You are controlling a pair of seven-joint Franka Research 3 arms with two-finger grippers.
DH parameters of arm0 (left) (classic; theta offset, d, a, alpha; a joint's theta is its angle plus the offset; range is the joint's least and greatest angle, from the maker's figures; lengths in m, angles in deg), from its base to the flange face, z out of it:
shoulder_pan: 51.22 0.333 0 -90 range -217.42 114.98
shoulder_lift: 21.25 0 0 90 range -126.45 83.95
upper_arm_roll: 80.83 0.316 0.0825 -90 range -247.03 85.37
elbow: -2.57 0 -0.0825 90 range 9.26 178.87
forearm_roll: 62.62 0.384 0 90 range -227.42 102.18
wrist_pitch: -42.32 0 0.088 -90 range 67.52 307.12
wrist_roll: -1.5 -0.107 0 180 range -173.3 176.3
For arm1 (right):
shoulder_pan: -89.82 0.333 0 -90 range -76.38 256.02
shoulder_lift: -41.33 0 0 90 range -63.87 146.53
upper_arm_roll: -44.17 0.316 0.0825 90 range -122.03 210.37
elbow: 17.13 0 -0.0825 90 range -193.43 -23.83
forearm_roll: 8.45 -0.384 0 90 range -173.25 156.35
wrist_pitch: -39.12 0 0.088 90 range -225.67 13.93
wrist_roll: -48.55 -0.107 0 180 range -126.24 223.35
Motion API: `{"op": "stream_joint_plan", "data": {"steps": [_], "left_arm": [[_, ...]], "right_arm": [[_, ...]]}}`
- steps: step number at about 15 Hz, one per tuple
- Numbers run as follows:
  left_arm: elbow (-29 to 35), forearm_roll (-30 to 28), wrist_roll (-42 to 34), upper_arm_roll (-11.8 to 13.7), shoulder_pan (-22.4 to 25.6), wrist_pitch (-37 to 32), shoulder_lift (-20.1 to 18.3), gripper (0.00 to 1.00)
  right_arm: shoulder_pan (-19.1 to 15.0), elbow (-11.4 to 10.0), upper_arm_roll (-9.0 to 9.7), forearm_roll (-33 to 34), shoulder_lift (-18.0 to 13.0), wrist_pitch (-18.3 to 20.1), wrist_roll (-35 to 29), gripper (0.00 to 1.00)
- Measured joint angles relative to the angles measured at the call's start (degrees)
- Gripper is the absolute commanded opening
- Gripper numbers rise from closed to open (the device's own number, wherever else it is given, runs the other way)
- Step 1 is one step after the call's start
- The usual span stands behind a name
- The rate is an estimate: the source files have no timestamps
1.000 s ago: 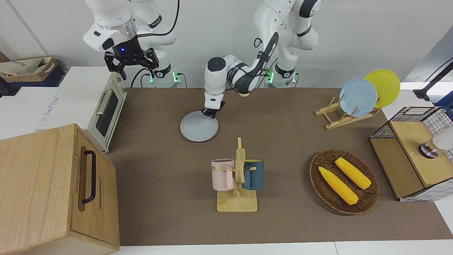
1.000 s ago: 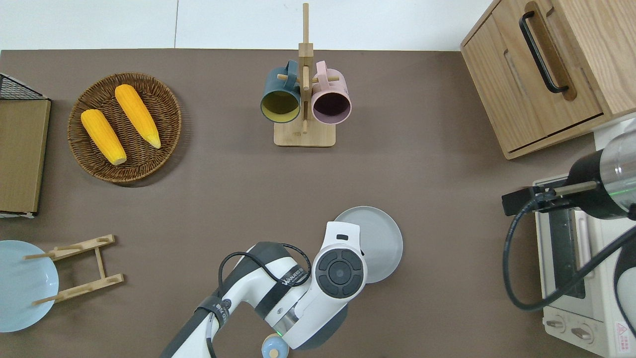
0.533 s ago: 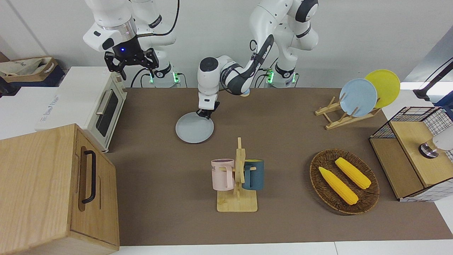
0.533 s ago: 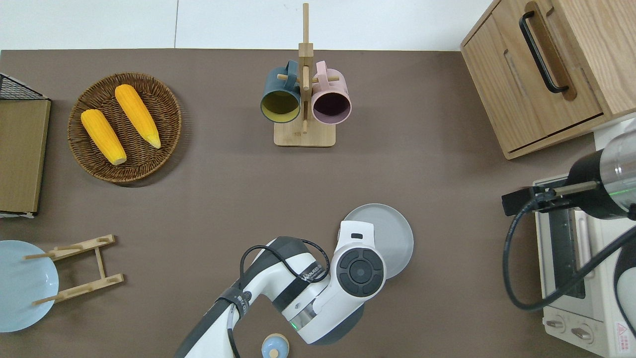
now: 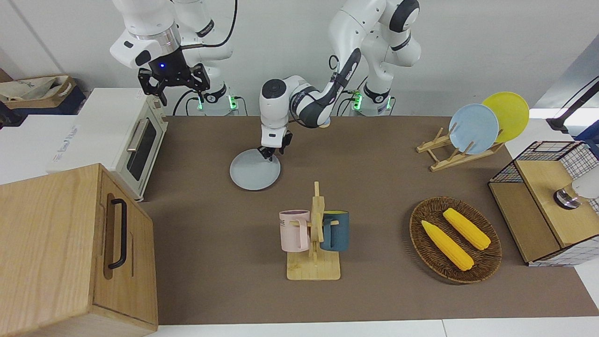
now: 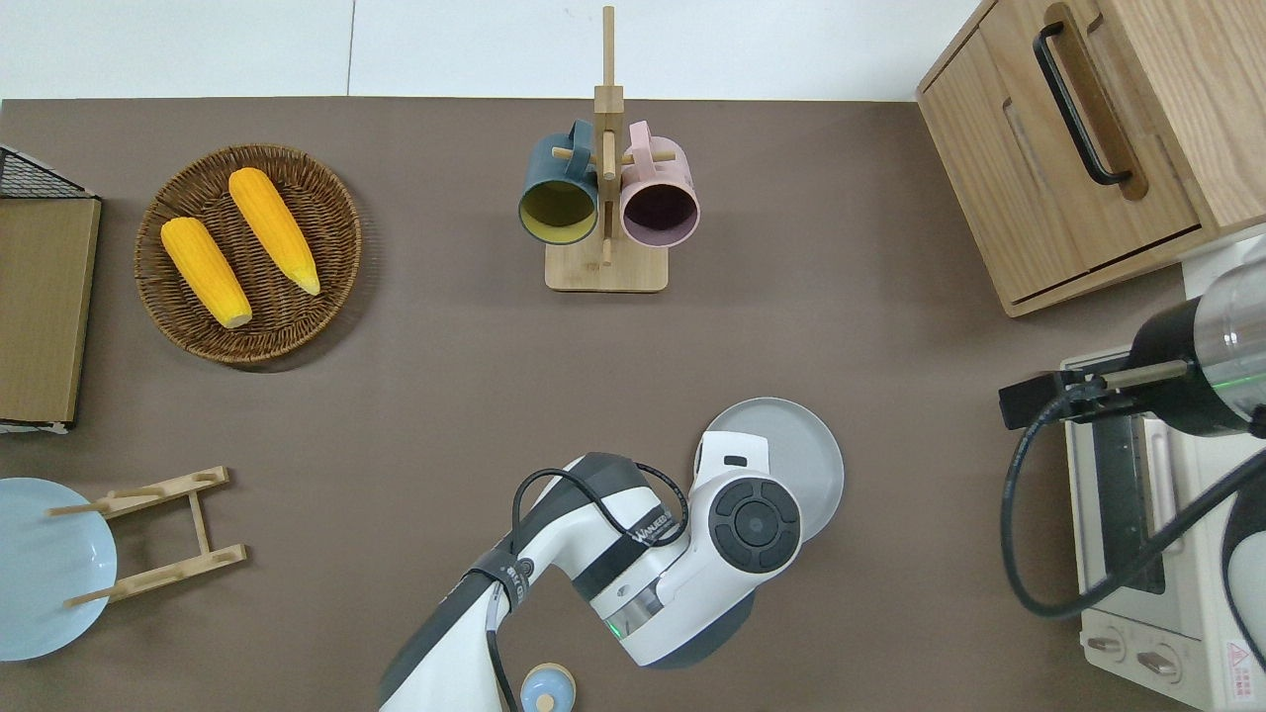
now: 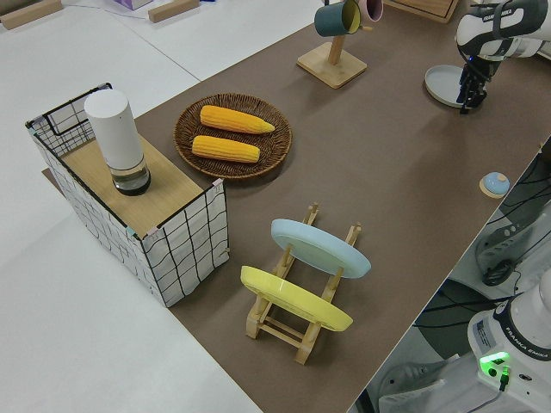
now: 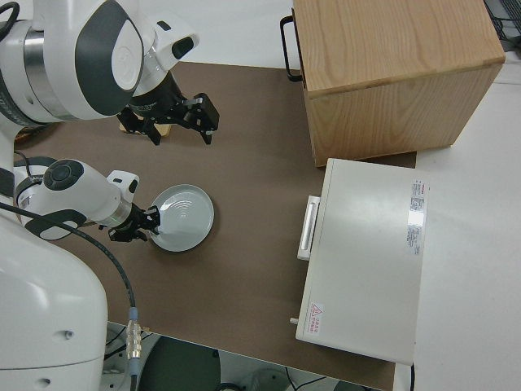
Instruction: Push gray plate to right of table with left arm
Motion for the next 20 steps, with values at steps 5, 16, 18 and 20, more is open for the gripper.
{"op": "stream_joint_plan", "data": {"steps": [5, 16, 18, 20], "left_arm": [[-1.3, 0.1, -3.6, 0.6, 0.5, -4.5, -0.3, 0.99], [-12.1, 0.0, -36.2, 1.6, 23.3, -31.1, -6.8, 0.99], [-14.7, 0.1, -41.2, 1.7, 27.3, -33.8, -7.0, 0.99], [-16.5, 0.1, -46.9, 1.8, 31.0, -35.5, -7.0, 0.99]], "right_arm": [[0.0, 0.0, 0.00, 0.0, 0.0, 0.0, 0.0, 0.983], [0.0, 0.0, 0.00, 0.0, 0.0, 0.0, 0.0, 0.983], [0.0, 0.0, 0.00, 0.0, 0.0, 0.0, 0.0, 0.983], [0.0, 0.0, 0.00, 0.0, 0.0, 0.0, 0.0, 0.983]]}}
